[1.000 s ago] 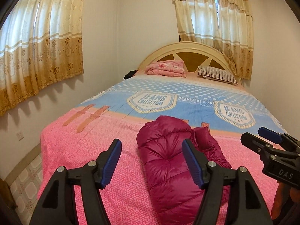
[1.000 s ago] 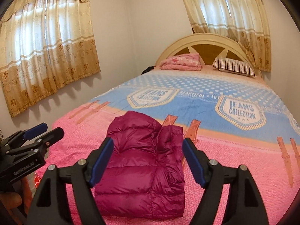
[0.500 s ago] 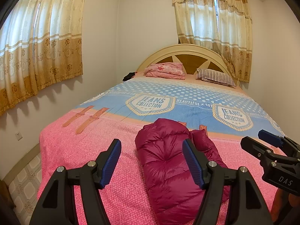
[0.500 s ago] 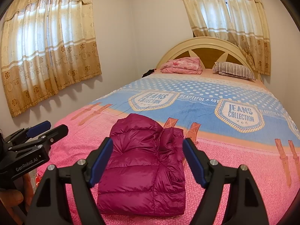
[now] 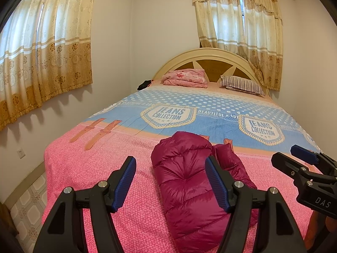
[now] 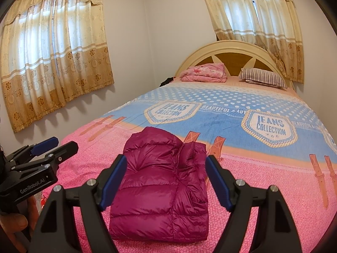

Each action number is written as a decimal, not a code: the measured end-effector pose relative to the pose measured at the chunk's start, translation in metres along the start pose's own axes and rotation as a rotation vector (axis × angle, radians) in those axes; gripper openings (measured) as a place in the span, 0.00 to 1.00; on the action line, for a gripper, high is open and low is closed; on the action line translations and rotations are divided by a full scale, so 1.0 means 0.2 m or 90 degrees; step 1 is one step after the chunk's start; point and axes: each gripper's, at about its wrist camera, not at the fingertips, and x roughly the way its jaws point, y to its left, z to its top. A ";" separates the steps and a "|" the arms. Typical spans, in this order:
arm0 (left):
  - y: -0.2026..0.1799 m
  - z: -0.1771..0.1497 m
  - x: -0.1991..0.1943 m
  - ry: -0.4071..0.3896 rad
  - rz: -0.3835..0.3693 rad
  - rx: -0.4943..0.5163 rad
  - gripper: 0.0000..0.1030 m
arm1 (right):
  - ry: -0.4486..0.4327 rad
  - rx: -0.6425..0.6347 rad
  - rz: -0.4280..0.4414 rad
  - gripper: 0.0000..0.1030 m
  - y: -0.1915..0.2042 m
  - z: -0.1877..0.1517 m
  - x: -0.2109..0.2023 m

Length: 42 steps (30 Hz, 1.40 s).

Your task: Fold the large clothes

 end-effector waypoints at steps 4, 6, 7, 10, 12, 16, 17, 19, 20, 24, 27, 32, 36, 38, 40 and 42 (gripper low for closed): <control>0.00 -0.01 0.00 0.001 0.001 0.000 0.67 | 0.000 0.000 -0.001 0.77 0.00 0.00 0.00; 0.00 -0.01 0.00 0.000 0.001 0.000 0.67 | -0.001 0.001 0.000 0.77 0.00 0.00 0.00; 0.00 -0.01 0.00 0.002 0.001 0.000 0.67 | 0.000 0.001 0.000 0.77 0.00 0.00 0.00; 0.00 -0.01 0.00 0.003 0.002 0.000 0.67 | 0.001 0.003 0.001 0.77 0.00 0.00 0.00; -0.01 -0.01 0.01 0.003 0.002 0.000 0.67 | 0.002 0.004 0.001 0.77 0.00 0.00 0.00; -0.01 -0.01 0.01 0.004 0.002 0.001 0.67 | 0.003 0.008 0.001 0.77 0.01 0.00 0.01; -0.01 -0.01 0.01 0.005 0.003 0.001 0.67 | 0.004 0.008 0.001 0.77 0.01 0.00 0.01; -0.01 -0.02 0.02 0.007 0.005 0.000 0.67 | 0.005 0.009 0.002 0.77 0.01 0.00 0.01; -0.01 -0.02 0.02 0.008 0.006 -0.001 0.67 | 0.005 0.010 0.001 0.77 0.01 0.00 0.01; -0.02 -0.02 0.02 0.008 0.008 -0.004 0.67 | 0.004 0.010 0.000 0.77 0.01 0.00 0.01; -0.02 -0.02 0.02 0.004 0.004 -0.003 0.70 | 0.002 0.010 -0.001 0.77 0.01 0.00 0.01; -0.04 -0.01 -0.01 -0.011 0.011 -0.003 0.85 | -0.005 0.006 -0.002 0.77 0.01 0.01 0.00; -0.05 0.00 -0.01 -0.012 0.017 -0.005 0.94 | -0.007 0.001 -0.003 0.77 0.01 0.01 0.00; -0.04 0.00 0.00 -0.010 0.016 -0.009 0.95 | -0.007 0.000 -0.002 0.77 0.01 0.01 0.00; -0.04 0.01 0.00 -0.011 0.020 -0.006 0.96 | -0.008 -0.001 -0.002 0.77 0.01 0.01 0.00; -0.04 0.01 0.01 -0.006 0.021 -0.008 0.96 | -0.007 -0.001 -0.003 0.77 0.02 0.01 0.00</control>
